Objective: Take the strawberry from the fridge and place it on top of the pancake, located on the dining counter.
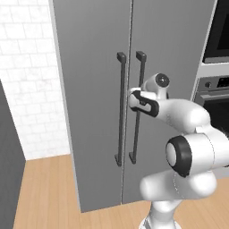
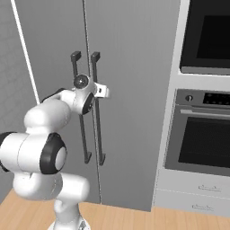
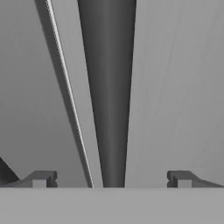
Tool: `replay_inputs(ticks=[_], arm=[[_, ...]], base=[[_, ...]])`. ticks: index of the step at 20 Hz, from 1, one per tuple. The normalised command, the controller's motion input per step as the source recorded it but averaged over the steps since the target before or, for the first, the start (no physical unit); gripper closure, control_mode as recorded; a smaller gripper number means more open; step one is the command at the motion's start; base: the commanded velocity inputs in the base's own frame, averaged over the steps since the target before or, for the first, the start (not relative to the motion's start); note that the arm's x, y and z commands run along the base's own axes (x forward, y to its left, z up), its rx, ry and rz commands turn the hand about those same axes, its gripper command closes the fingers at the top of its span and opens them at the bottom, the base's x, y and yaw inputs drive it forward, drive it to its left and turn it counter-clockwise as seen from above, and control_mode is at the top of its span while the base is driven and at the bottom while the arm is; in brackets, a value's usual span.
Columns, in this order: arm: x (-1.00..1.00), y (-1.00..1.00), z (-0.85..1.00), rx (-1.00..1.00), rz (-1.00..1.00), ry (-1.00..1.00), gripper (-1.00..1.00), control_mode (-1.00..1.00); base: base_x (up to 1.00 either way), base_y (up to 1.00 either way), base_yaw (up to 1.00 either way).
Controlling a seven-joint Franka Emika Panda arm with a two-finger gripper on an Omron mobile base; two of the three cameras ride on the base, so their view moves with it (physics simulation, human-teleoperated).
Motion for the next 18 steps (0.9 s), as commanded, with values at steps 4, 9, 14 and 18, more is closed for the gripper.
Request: replay_inputs(ticks=[4, 9, 14, 18], arm=[[0.44, -0.02, 0.00, 0.00, -0.01, -0.05, -1.00, -1.00], [0.47, -0.02, -0.07, 0.00, 0.00, -0.09, -1.00, -1.00], [0.10, 0.00, 0.00, 0.00, 0.00, -0.01, 1.00, -1.00], [-0.16, -0.04, 0.00, 0.00, 0.00, 0.06, 1.00, -1.00]], base=[[0.00, 0.00, 0.00], [0.00, 0.00, 0.00], [0.00, 0.00, 0.00], [0.00, 0.00, 0.00]])
